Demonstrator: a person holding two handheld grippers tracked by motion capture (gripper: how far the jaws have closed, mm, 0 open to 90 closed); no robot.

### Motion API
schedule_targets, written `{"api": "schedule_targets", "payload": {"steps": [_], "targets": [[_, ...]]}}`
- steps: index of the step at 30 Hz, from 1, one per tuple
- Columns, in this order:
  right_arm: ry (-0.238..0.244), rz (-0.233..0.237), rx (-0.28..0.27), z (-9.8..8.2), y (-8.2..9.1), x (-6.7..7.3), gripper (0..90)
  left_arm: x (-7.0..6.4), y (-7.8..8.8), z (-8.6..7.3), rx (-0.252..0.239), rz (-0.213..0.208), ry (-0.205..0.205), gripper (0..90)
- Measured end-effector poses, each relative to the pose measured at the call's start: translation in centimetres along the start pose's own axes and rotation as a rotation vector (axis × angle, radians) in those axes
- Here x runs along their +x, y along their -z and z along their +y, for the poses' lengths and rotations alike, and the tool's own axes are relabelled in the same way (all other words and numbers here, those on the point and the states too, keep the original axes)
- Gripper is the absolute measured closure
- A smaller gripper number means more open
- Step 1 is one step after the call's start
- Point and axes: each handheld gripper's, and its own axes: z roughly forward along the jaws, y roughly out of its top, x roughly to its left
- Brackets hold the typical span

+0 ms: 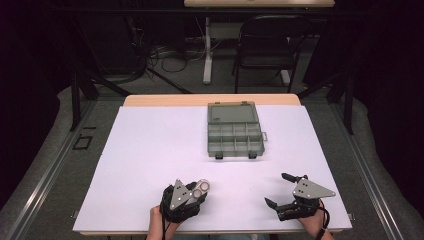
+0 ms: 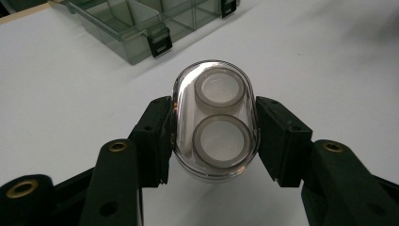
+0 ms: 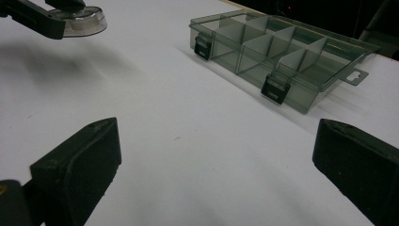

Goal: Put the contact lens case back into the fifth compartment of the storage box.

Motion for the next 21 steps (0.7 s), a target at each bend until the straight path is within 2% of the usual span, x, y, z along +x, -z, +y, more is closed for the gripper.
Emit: {"api": "schedule_targets", "payload": {"steps": [7, 21], "targets": [[0.000, 0.002, -0.005, 0.0, 0.1, 0.0, 1.3, 0.7, 0.4, 0.5, -0.023, 0.012, 0.005, 49.2], [-0.001, 0.006, -0.002, 0.0, -0.1, 0.1, 1.4, 1.4, -0.3, 1.4, -0.036, 0.014, -0.003, 49.2]]}}
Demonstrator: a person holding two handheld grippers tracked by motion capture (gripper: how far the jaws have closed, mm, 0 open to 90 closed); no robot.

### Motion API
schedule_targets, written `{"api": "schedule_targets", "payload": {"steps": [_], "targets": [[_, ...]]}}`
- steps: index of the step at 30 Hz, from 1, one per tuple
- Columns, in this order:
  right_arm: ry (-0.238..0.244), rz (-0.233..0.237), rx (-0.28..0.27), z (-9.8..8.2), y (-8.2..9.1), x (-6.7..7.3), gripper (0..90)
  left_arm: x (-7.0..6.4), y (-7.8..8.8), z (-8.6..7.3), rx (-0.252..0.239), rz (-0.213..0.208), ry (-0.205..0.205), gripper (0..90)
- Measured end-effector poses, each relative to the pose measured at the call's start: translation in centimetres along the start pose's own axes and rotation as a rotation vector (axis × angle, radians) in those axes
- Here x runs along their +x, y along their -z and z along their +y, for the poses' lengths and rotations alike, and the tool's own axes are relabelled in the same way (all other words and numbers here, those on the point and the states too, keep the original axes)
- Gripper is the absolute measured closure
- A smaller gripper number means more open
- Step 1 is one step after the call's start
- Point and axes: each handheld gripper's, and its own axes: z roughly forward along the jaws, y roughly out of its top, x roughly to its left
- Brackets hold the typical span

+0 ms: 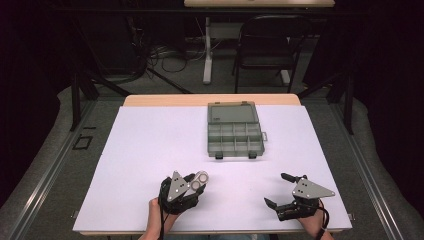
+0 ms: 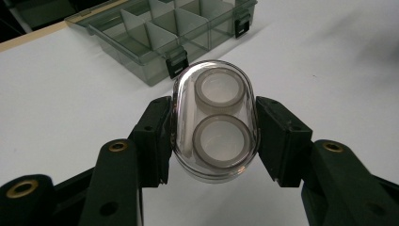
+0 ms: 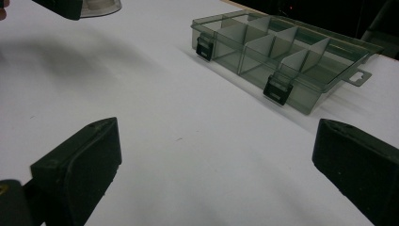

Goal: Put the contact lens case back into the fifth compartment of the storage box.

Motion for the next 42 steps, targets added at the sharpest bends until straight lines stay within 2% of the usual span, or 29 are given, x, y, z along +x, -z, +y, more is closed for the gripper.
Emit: {"api": "schedule_targets", "payload": {"steps": [16, 27, 37, 42], "targets": [[-0.001, -0.001, -0.006, 0.0, 0.1, 0.0, 1.5, 0.8, -0.9, 1.0, -0.017, 0.002, -0.006, 49.2], [-0.003, -0.003, -0.008, 0.0, 0.2, 0.0, 1.5, 1.4, -1.3, 1.7, -0.034, 0.002, 0.008, 49.2], [-0.008, -0.008, -0.008, 0.0, 0.1, 0.0, 1.5, 1.7, -1.4, 2.2, -0.028, 0.006, -0.009, 49.2], [-0.010, -0.006, -0.001, 0.1, -0.1, 0.0, 1.6, 2.0, -1.6, 2.5, -0.035, 0.003, 0.009, 49.2]]}}
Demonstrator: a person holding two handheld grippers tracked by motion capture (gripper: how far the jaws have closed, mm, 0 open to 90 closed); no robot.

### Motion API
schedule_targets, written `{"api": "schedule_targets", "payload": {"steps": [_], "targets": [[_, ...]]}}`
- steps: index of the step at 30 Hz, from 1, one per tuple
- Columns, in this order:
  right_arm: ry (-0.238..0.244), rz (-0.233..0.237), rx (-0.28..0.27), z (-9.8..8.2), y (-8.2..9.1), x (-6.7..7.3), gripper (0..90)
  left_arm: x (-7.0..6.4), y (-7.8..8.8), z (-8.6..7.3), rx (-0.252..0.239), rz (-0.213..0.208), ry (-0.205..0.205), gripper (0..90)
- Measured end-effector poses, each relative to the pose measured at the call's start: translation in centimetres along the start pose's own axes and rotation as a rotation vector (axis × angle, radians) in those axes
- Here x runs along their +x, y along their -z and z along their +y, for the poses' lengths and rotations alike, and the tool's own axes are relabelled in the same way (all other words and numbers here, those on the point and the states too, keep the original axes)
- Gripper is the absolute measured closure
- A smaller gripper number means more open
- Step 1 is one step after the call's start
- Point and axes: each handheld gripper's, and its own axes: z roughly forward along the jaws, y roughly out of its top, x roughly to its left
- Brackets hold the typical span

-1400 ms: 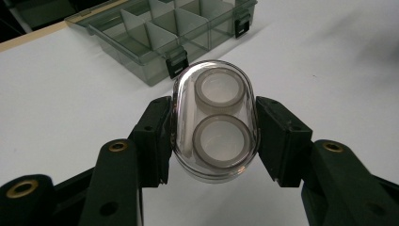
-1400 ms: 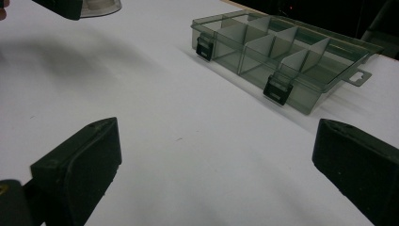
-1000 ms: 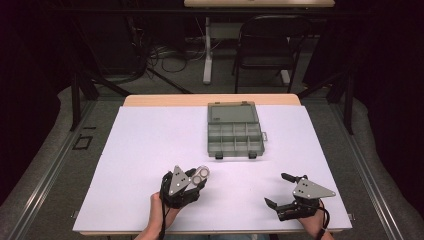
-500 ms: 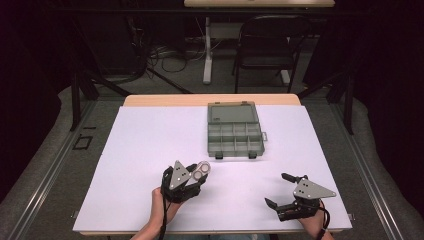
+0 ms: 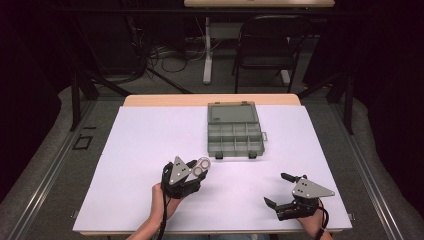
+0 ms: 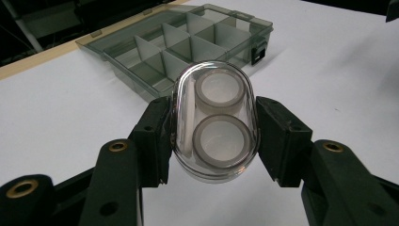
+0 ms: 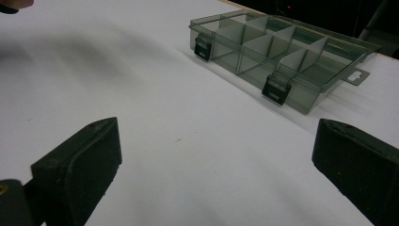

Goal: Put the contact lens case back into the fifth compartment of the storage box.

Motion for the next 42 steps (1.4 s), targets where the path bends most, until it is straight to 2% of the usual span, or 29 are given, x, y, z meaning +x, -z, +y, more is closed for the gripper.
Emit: {"api": "schedule_targets", "payload": {"steps": [7, 29, 42], "targets": [[-0.005, 0.007, 0.006, -0.1, -0.1, 0.1, 1.6, 0.6, -0.5, 0.7, -0.016, 0.004, 0.010, 49.2], [-0.009, 0.004, 0.004, -0.1, -0.1, 0.0, 1.7, 1.7, -1.5, 2.6, -0.027, 0.019, -0.011, 49.2], [-0.010, 0.001, 0.002, -0.1, -0.1, -0.1, 1.8, 2.1, -2.4, 3.6, -0.039, 0.015, -0.007, 49.2]]}}
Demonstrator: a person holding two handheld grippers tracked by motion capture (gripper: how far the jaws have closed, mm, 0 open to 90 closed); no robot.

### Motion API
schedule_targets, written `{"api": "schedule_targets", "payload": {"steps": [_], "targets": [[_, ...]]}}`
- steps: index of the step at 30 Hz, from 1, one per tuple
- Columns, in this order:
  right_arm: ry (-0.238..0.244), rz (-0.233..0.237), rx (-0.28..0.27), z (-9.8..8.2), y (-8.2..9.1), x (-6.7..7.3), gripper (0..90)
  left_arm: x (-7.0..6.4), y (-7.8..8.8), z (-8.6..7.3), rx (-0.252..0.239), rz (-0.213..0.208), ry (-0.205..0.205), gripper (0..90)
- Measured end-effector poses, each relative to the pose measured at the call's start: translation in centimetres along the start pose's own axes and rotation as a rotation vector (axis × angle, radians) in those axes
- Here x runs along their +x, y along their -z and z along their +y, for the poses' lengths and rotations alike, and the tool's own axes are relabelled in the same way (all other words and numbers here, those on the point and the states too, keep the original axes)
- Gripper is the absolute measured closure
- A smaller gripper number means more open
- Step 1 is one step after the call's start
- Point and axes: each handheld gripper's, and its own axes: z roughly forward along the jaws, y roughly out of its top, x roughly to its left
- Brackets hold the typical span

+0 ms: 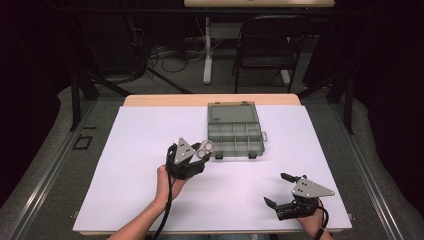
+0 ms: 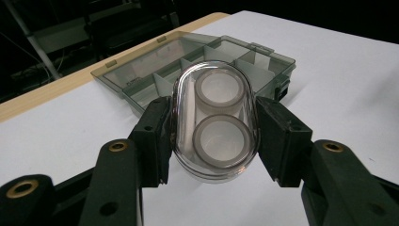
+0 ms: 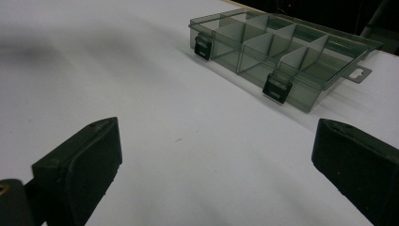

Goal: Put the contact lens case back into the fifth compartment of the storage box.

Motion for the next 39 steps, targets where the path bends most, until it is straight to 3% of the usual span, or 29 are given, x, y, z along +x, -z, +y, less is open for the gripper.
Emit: {"api": "schedule_targets", "payload": {"steps": [24, 39], "targets": [[-0.005, -0.002, -0.004, 0.0, 0.3, -0.2, 1.9, 1.1, -2.3, 1.4, 0.021, 0.030, -0.024, 49.2], [-0.011, 0.000, -0.004, 0.0, 0.2, -0.2, 2.1, 1.7, -3.8, 2.3, 0.027, 0.037, -0.015, 49.2]]}}
